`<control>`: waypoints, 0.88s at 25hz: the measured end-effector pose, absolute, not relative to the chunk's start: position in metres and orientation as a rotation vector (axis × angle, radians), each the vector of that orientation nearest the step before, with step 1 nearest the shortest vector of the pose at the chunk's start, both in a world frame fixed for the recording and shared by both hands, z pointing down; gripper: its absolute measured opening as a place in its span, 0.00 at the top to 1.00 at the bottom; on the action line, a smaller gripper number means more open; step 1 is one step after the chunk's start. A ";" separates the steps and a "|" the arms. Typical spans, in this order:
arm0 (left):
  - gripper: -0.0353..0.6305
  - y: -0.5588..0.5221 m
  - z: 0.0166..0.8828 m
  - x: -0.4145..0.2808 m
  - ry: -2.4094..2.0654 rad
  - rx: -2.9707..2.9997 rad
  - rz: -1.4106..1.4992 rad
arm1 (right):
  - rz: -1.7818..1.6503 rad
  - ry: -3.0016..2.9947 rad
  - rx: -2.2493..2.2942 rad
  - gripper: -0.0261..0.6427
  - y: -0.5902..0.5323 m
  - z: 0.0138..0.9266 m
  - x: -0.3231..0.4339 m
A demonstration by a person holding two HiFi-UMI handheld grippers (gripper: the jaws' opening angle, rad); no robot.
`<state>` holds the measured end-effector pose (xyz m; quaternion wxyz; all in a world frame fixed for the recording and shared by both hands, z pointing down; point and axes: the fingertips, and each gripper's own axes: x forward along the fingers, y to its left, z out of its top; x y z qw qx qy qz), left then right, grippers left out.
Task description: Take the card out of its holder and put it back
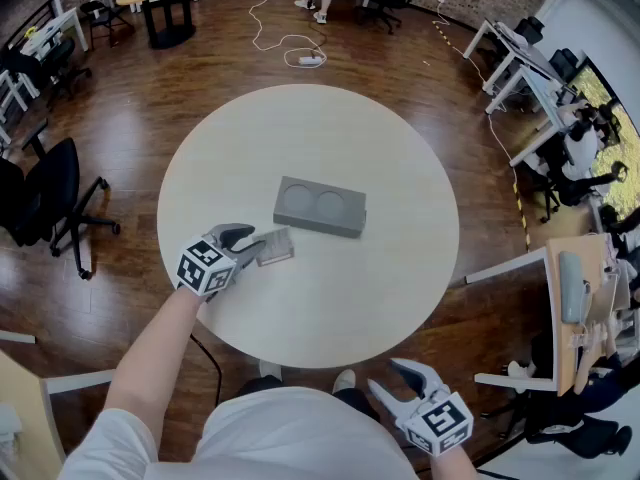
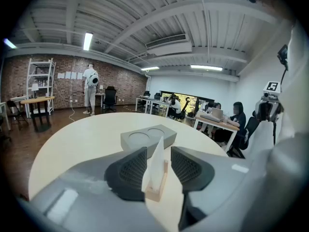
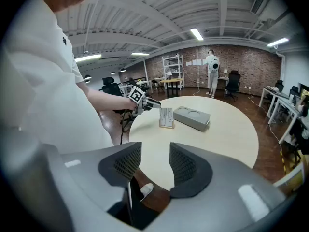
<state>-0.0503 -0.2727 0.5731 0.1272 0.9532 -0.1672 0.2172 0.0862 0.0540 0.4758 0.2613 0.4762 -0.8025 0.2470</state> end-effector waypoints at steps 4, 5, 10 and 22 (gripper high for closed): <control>0.70 -0.284 0.596 -0.045 -0.445 2.759 0.666 | 0.694 -2.116 1.377 0.68 0.057 0.478 0.094; 0.70 -0.286 0.601 -0.044 -0.436 2.755 0.668 | 0.702 -2.104 1.388 0.68 0.058 0.480 0.095; 0.75 -0.287 0.617 -0.037 -0.388 2.754 0.669 | 0.725 -2.057 1.430 0.68 0.062 0.485 0.096; 0.92 -0.284 0.608 -0.034 -0.380 2.805 0.634 | 0.761 -2.067 1.406 0.68 0.059 0.497 0.098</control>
